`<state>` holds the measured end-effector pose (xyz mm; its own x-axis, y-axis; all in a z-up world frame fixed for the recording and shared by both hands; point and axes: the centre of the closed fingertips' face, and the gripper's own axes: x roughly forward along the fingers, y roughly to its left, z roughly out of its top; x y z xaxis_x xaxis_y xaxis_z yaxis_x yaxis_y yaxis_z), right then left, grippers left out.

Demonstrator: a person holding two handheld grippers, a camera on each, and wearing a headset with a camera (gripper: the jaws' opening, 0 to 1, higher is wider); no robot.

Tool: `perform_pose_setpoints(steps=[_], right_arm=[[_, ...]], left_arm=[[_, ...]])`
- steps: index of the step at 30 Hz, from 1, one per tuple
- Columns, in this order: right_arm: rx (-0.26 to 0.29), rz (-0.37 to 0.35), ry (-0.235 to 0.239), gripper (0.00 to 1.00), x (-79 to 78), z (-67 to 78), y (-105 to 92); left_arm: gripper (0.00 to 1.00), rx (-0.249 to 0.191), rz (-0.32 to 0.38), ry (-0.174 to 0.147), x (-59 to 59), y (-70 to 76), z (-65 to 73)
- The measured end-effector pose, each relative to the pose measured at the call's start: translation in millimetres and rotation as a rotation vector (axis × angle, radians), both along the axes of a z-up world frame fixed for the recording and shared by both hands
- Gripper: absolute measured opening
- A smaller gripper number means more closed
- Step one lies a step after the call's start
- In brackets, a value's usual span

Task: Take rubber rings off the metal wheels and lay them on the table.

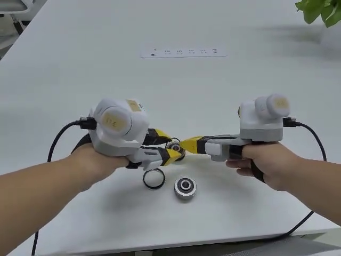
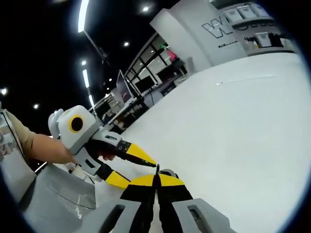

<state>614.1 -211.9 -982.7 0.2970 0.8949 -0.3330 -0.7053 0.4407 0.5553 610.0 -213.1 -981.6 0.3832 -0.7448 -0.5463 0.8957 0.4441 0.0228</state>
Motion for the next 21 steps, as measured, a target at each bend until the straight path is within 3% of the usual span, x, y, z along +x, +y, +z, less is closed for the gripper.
perform_pose_setpoints(steps=[21], right_arm=[[0.042,0.006,-0.005,0.0,-5.4,18.4,6.4]], left_arm=[[0.43,-0.045,0.006,0.009,-19.9,25.7,22.8]])
